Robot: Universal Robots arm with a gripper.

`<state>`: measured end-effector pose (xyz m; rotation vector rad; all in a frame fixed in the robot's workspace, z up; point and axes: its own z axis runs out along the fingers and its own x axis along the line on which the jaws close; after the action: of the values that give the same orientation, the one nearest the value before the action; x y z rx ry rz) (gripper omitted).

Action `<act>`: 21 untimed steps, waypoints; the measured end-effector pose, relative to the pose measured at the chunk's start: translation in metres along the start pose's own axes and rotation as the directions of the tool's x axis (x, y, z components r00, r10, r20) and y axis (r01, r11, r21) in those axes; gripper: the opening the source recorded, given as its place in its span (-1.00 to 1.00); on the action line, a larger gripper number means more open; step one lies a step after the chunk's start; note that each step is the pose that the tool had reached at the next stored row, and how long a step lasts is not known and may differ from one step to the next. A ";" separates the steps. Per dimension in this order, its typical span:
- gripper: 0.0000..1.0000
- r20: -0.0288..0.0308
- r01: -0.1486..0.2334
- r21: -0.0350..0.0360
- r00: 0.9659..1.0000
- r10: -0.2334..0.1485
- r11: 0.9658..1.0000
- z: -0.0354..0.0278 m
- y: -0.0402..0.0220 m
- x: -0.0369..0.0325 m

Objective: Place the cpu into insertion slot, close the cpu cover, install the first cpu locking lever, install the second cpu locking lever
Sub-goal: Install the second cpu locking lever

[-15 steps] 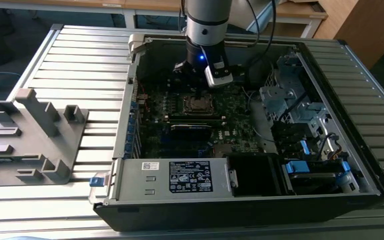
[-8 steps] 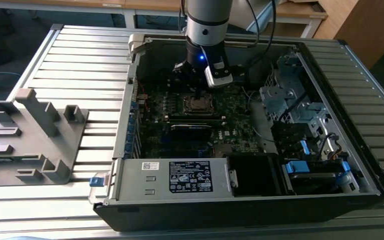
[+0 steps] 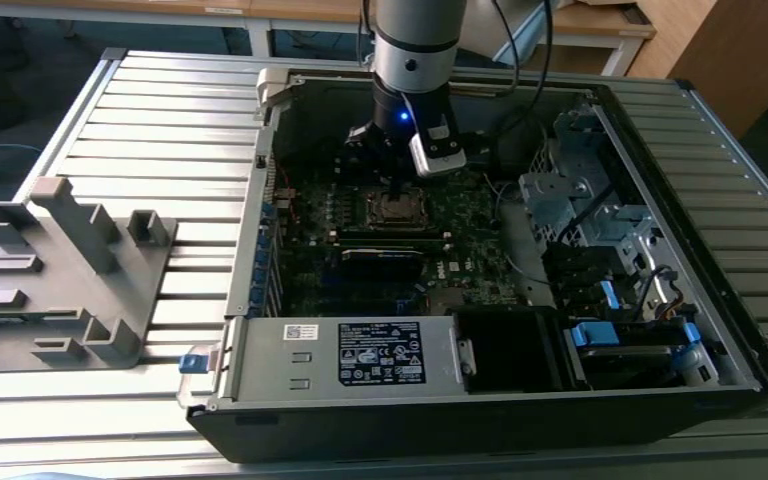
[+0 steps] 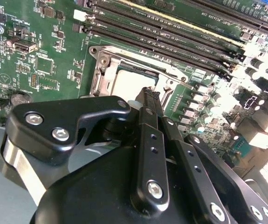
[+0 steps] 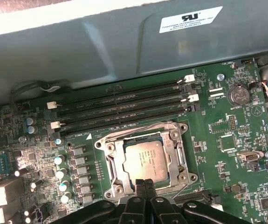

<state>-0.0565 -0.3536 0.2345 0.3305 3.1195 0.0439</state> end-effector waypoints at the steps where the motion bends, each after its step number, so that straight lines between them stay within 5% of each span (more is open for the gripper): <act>1: -0.80 0.000 0.000 0.000 1.000 0.000 1.000 -0.0001 -0.0007 -0.0002; 10: -0.80 0.000 0.000 0.000 1.000 0.000 1.000 -0.0005 -0.0171 -0.0037; 15: -0.80 0.000 0.000 0.000 1.000 0.000 1.000 -0.0006 -0.0175 -0.0038; 21: -0.80 0.000 0.000 0.000 1.000 0.000 1.000 -0.0086 -0.0173 -0.0039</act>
<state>-0.0563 -0.3715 0.2426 0.3306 3.1196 0.0438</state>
